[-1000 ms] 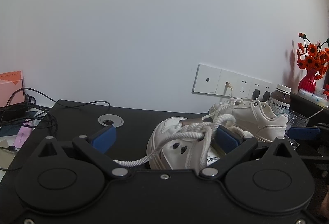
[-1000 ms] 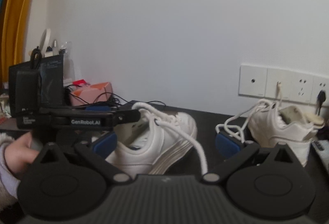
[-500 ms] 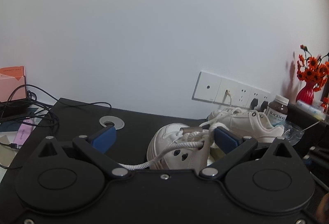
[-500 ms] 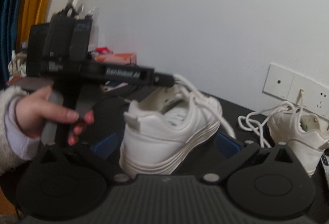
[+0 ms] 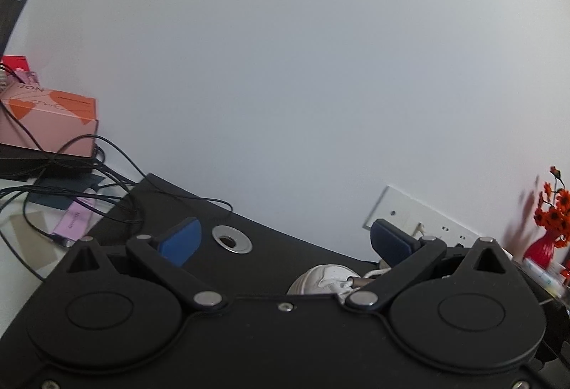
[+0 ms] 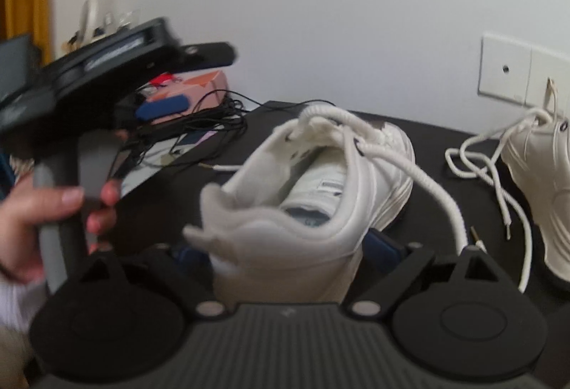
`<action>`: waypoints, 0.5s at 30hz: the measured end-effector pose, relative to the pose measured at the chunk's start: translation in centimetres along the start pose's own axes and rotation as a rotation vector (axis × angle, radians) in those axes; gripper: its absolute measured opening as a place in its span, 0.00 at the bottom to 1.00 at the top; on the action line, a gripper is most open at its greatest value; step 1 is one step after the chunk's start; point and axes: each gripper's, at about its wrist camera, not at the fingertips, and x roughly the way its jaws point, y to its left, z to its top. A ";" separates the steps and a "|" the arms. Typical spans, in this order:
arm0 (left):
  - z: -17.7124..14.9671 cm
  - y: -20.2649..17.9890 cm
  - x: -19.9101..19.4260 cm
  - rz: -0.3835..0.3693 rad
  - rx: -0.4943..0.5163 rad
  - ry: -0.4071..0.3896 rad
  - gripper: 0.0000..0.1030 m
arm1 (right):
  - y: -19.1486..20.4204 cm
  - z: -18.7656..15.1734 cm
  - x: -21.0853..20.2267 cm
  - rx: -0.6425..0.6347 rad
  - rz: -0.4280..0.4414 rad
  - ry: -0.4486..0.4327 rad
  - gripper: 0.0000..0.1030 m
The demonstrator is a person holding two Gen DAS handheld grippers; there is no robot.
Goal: Lace up shoes with both hands
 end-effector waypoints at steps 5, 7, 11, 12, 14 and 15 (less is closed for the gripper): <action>0.4 0.3 -0.3 0.004 -0.019 -0.004 1.00 | -0.9 1.8 2.5 0.034 -0.038 -0.007 0.86; 0.3 0.3 -0.2 0.021 -0.019 -0.001 1.00 | -1.3 2.7 3.9 0.054 -0.063 -0.007 0.86; 0.3 0.4 -0.3 0.037 -0.033 0.000 1.00 | -1.6 4.6 6.7 0.099 -0.131 -0.019 0.86; 0.3 0.4 -0.4 0.039 -0.035 -0.004 1.00 | -1.7 5.1 7.5 0.112 -0.150 -0.024 0.86; 0.4 0.4 -0.6 0.049 -0.031 -0.014 1.00 | -2.4 5.9 9.1 0.168 -0.179 -0.030 0.86; 0.5 0.4 -0.6 0.054 -0.028 -0.019 1.00 | -2.7 6.3 9.7 0.204 -0.194 -0.031 0.85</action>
